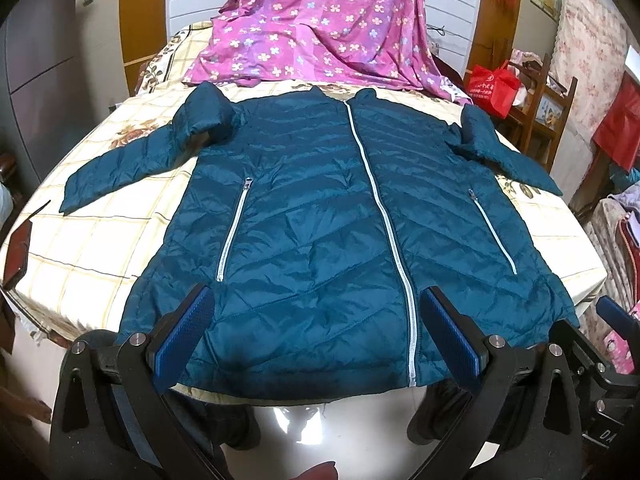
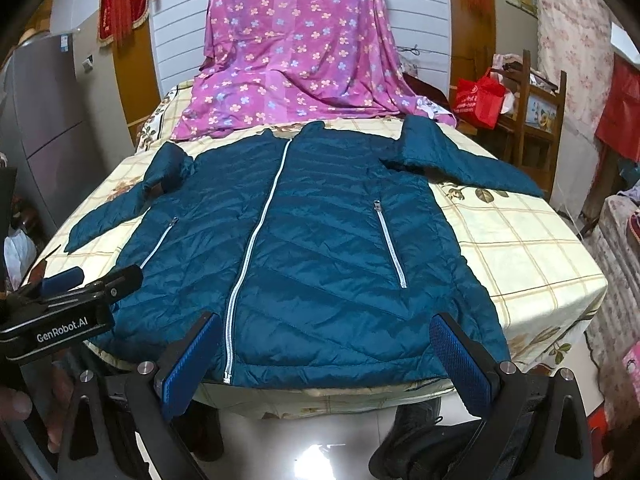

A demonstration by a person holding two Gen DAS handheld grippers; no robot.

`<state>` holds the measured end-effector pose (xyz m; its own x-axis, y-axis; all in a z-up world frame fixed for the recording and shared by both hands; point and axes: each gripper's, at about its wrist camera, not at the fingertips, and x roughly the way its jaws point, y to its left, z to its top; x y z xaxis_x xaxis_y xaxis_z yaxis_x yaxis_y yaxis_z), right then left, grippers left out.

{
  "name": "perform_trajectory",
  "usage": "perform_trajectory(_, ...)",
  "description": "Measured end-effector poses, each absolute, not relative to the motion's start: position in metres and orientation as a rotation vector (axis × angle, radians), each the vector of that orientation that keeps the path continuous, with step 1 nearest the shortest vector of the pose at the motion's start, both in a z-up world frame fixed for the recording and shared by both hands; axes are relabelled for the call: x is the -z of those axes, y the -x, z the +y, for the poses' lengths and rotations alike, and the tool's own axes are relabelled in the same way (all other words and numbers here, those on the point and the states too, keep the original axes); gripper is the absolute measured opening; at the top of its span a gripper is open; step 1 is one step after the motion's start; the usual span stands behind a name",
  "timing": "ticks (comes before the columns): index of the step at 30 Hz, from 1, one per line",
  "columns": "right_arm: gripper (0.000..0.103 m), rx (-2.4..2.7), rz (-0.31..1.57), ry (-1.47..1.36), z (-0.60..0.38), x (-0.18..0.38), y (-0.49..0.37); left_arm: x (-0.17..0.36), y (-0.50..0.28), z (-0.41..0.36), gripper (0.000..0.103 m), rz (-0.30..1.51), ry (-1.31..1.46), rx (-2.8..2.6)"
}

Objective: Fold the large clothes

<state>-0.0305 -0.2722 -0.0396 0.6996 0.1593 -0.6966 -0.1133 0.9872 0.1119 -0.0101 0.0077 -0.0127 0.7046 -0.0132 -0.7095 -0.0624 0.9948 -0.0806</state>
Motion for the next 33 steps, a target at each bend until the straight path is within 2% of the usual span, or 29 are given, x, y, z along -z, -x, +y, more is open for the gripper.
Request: perform_trajectory(33, 0.103, -0.147, 0.781, -0.059, -0.272, 0.039, 0.029, 0.011, 0.004, 0.009, 0.103, 0.798, 0.109, -0.007)
